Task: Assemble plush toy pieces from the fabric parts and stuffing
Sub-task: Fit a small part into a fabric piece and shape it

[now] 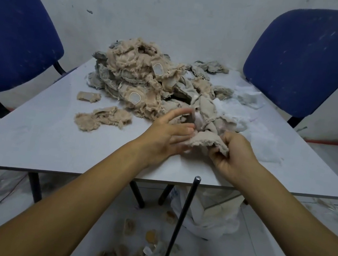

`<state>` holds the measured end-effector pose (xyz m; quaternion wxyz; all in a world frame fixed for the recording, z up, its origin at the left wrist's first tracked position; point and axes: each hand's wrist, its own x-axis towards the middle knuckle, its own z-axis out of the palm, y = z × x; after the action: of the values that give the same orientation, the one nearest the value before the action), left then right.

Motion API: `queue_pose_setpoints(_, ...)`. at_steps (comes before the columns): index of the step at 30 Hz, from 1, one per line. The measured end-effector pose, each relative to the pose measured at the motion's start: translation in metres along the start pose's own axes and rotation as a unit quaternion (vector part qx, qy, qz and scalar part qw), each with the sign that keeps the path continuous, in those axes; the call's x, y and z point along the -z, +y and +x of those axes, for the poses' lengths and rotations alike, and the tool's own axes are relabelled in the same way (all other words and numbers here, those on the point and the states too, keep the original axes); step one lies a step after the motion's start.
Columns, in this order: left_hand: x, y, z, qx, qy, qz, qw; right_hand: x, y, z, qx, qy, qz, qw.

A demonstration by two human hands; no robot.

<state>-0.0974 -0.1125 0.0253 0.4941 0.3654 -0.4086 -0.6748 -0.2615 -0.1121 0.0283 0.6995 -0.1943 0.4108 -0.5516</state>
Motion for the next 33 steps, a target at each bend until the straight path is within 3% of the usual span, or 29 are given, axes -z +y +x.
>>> queue_pose_setpoints(2,-0.003,-0.003,0.001,-0.024,0.001,0.038,0.999,0.002,-0.003,-0.001,-0.008,0.002,-0.024,1.0)
queue_pose_setpoints(5,-0.009,-0.01,-0.001,-0.072,-0.015,0.216,0.974,0.005,-0.01,-0.008,-0.053,-0.081,-0.094,0.991)
queue_pose_setpoints(7,-0.013,-0.016,-0.003,-0.083,-0.023,0.267,0.96,0.007,-0.013,-0.008,-0.028,-0.1,-0.164,0.981)
queue_pose_setpoints(10,-0.015,-0.02,-0.002,-0.088,0.047,0.242,0.965,0.009,-0.01,-0.005,0.055,-0.04,-0.19,0.979)
queue_pose_setpoints(13,-0.014,-0.012,0.006,-0.048,0.115,0.147,0.981,0.013,-0.008,-0.003,0.012,-0.06,-0.111,0.992)
queue_pose_setpoints(16,-0.011,-0.003,0.007,0.022,0.085,0.037,0.995,0.018,-0.008,0.002,-0.009,-0.102,-0.07,0.992)
queue_pose_setpoints(18,-0.009,-0.001,0.007,0.019,0.062,0.002,0.998,0.019,-0.008,0.003,0.027,-0.075,-0.102,0.992)
queue_pose_setpoints(20,-0.009,-0.004,0.008,-0.02,0.069,0.075,0.995,0.017,-0.006,0.003,0.113,-0.007,-0.151,0.982)
queue_pose_setpoints(22,-0.013,-0.004,0.007,-0.041,0.089,0.167,0.981,0.019,-0.007,0.003,0.266,0.046,-0.257,0.928)
queue_pose_setpoints(24,-0.016,-0.001,0.003,-0.024,0.074,0.093,0.993,0.019,-0.01,0.0,0.411,0.02,-0.416,0.811)
queue_pose_setpoints(26,-0.014,0.003,-0.001,-0.006,0.033,-0.074,0.997,0.021,-0.007,-0.004,0.441,-0.083,-0.553,0.702)
queue_pose_setpoints(28,-0.01,0.006,-0.002,-0.018,-0.005,-0.133,0.991,0.023,0.0,-0.005,0.396,-0.185,-0.645,0.626)
queue_pose_setpoints(29,-0.009,0.006,-0.001,-0.032,0.0,-0.112,0.993,0.024,0.005,-0.006,0.375,-0.223,-0.659,0.612)
queue_pose_setpoints(30,-0.007,0.005,0.0,-0.048,0.033,-0.065,0.996,0.023,0.009,-0.007,0.361,-0.245,-0.649,0.623)
queue_pose_setpoints(32,-0.003,0.003,0.001,-0.079,0.119,0.038,0.989,0.021,0.007,-0.007,0.387,-0.233,-0.613,0.649)
queue_pose_setpoints(33,-0.001,0.002,0.002,-0.094,0.138,0.079,0.983,0.021,0.004,-0.005,0.416,-0.209,-0.608,0.643)
